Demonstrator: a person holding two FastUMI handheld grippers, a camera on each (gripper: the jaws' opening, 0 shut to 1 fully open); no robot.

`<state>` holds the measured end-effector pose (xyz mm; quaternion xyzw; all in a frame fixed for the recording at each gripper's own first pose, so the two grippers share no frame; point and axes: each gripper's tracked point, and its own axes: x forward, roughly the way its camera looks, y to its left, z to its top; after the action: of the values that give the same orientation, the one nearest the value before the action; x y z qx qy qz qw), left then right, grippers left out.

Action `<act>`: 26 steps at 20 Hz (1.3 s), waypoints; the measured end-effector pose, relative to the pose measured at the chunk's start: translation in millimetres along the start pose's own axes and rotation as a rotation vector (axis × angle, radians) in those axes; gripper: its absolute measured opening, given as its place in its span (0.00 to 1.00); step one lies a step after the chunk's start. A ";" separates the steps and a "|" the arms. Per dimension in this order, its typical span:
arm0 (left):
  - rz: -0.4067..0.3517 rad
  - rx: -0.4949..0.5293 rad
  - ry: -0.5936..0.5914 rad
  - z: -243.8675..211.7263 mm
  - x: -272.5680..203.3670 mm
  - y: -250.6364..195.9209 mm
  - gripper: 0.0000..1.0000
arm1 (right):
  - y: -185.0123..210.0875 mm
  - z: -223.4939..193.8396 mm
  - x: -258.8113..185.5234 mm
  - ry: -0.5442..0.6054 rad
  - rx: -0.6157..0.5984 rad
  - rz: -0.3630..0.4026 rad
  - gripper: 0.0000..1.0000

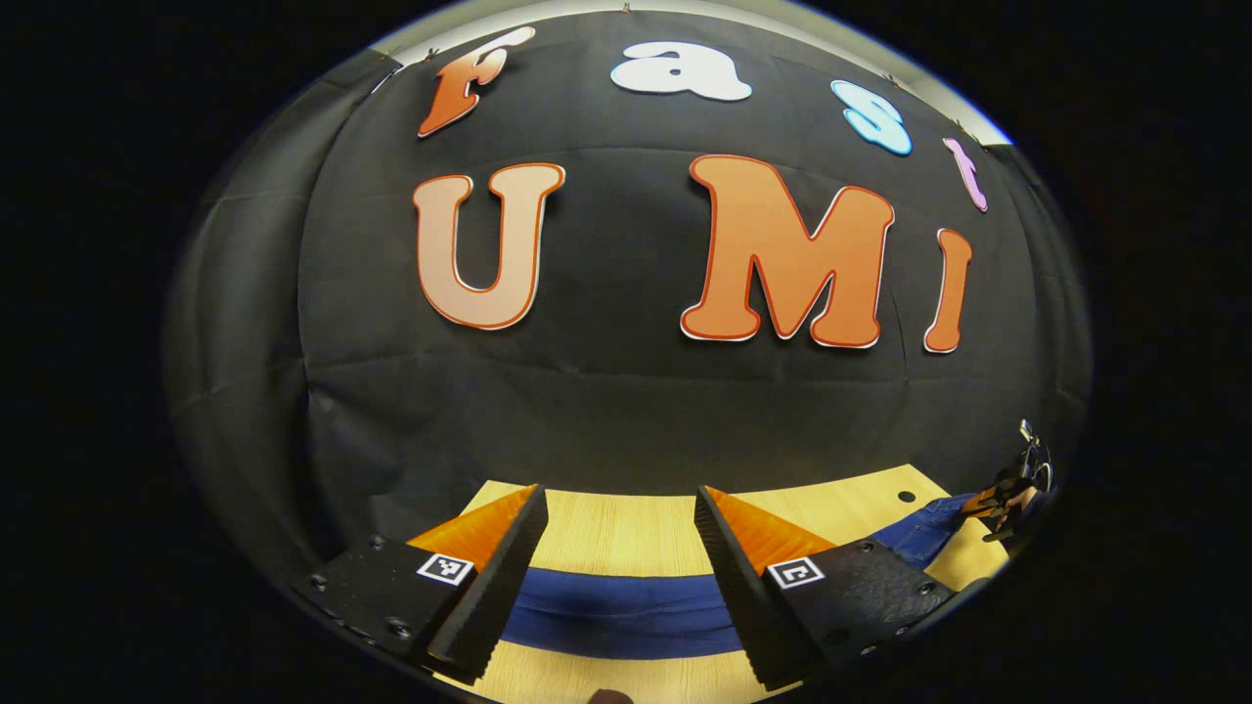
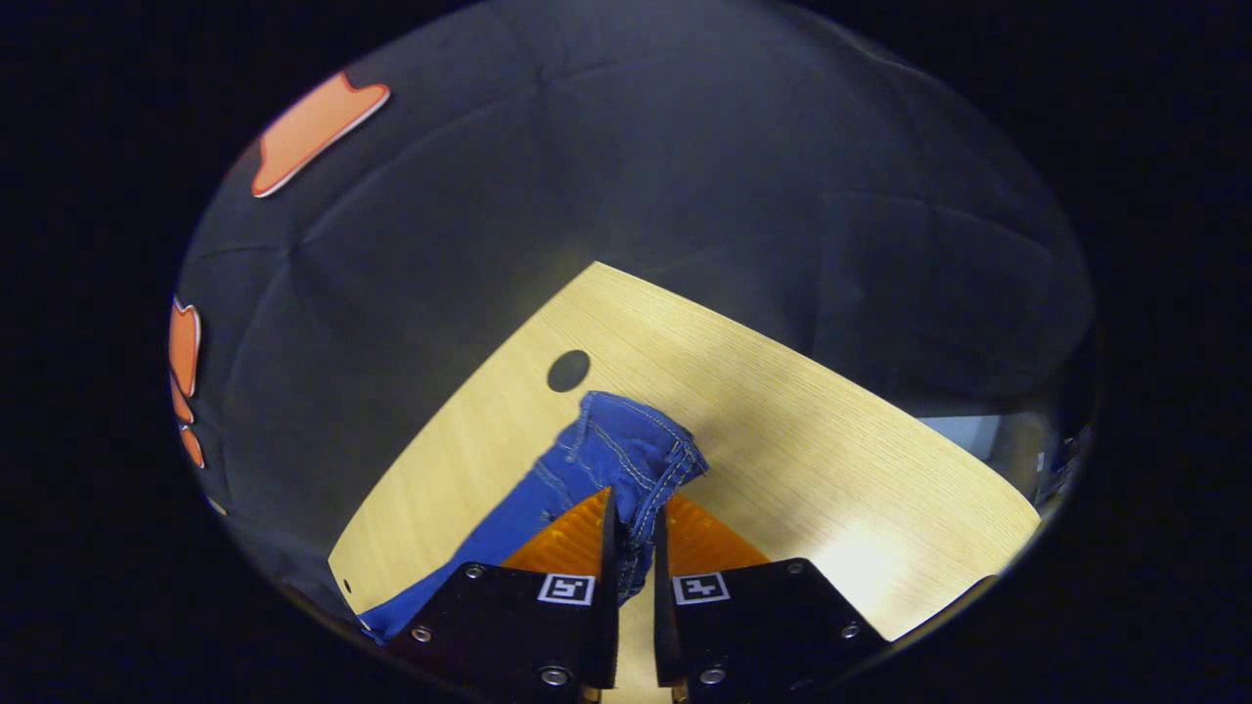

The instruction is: Grasp the waist and the cuffs of the jeans and fold them to make the two legs overlap; first hold the waist and fold one-third of the jeans toward the cuffs, then hold the cuffs and fold the remaining one-third in the same direction to finish folding.

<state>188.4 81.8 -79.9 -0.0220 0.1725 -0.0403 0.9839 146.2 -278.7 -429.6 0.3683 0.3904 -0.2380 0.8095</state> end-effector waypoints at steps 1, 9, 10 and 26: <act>-0.002 -0.007 -0.001 0.8 -1.7 1.6 0.93 | 2.1 2.9 -7.8 -0.023 -0.003 0.020 0.15; -0.036 -0.052 -0.027 1.2 -22.5 21.3 0.93 | 16.7 23.8 -64.6 -0.179 -0.147 0.133 0.15; -0.036 -0.047 -0.029 0.0 -23.8 24.3 0.93 | 20.1 22.3 -67.6 -0.196 -0.160 0.144 0.15; 0.026 -0.183 0.094 -69.7 -21.4 108.8 0.94 | 45.8 13.6 -69.7 -0.184 -0.669 0.350 0.14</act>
<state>152.4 189.9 -144.3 -0.1075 0.2219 -0.0127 0.9690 142.6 -254.3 -348.8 0.1220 0.3035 0.0120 0.9449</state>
